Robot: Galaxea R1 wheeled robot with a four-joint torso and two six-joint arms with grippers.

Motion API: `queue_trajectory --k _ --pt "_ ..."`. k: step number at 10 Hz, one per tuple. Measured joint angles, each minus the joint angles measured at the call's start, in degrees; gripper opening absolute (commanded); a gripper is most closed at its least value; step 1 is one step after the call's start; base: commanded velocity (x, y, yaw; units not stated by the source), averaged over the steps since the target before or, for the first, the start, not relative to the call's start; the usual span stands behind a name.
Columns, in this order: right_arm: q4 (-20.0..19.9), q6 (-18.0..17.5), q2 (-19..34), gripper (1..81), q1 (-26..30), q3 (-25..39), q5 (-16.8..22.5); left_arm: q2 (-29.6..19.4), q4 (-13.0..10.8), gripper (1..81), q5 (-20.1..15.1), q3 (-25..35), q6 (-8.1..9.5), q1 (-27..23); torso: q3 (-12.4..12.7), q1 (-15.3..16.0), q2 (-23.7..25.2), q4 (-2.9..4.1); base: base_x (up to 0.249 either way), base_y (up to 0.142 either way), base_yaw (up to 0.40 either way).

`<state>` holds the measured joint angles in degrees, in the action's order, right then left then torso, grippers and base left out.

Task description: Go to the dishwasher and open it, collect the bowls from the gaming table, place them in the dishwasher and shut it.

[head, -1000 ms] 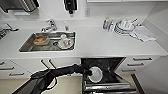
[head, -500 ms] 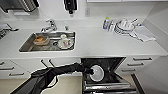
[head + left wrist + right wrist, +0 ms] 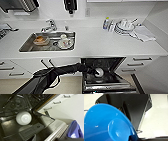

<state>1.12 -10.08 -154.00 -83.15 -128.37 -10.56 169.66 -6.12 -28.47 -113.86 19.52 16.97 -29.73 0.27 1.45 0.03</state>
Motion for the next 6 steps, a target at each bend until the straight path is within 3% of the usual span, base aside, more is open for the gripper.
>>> queue_trajectory --k 3,6 --pt "0.0 0.0 0.1 1.0 0.0 0.0 -0.1 -1.4 -0.1 81.1 -0.1 2.6 -0.1 3.3 0.0 0.0 0.0 0.0 0.0 0.0 0.0" --pt "0.0 0.0 4.2 1.0 0.8 4.5 -0.3 -6.7 -1.3 81.1 -0.1 13.3 -0.21 5.7 0.0 0.0 0.0 0.0 0.0 0.0 0.0"
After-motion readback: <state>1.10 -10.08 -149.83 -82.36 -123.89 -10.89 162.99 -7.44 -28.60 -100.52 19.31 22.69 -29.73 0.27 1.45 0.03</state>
